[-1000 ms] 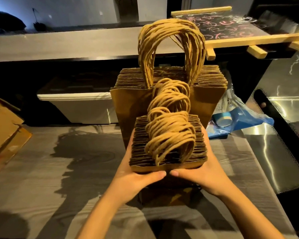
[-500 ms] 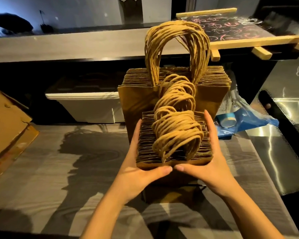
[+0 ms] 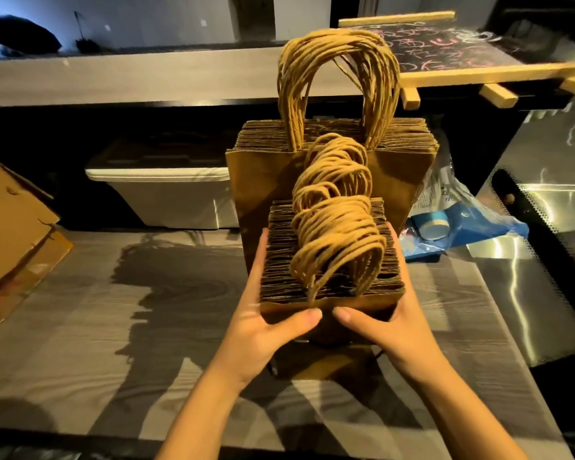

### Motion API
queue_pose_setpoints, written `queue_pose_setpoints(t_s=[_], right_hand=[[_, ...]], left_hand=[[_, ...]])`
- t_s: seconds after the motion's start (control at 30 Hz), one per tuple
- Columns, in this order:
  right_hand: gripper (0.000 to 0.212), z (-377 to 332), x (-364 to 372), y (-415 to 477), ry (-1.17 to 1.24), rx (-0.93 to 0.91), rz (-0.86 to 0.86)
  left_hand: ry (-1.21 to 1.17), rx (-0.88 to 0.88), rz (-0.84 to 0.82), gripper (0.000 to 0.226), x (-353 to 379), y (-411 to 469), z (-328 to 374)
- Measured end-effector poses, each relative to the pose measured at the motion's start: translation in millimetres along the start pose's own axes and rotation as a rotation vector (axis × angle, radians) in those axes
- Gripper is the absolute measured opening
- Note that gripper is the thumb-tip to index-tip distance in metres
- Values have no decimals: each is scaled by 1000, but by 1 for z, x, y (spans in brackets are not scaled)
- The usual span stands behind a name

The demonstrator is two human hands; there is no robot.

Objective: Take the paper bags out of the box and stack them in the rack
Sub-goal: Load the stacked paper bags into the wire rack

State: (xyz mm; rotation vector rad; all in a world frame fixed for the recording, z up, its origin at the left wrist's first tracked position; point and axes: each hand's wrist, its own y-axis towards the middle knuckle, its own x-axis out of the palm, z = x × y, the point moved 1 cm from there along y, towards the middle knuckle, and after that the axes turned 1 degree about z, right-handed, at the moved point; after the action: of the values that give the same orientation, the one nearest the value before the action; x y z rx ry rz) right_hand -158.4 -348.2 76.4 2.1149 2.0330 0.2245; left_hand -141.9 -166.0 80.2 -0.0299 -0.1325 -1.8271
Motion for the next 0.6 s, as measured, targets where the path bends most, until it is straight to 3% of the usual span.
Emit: queue_pose_setpoints(t_s=[0.2,0.33,0.5,0.6], right_hand=[[134,-5,-8,17,14,24,-97],[131,1,-9,10,14,38,-109],[127,10,-6,6,-48,70,-77],[110,4,-10,0,16,36,-29]], left_hand=[[2,-9,-77,105,-3,13,13],[15,-2,-117,104,-1,10,11],[37,-37,-46,112,-2,10,5],[87,-24,0,108,4,1,10]])
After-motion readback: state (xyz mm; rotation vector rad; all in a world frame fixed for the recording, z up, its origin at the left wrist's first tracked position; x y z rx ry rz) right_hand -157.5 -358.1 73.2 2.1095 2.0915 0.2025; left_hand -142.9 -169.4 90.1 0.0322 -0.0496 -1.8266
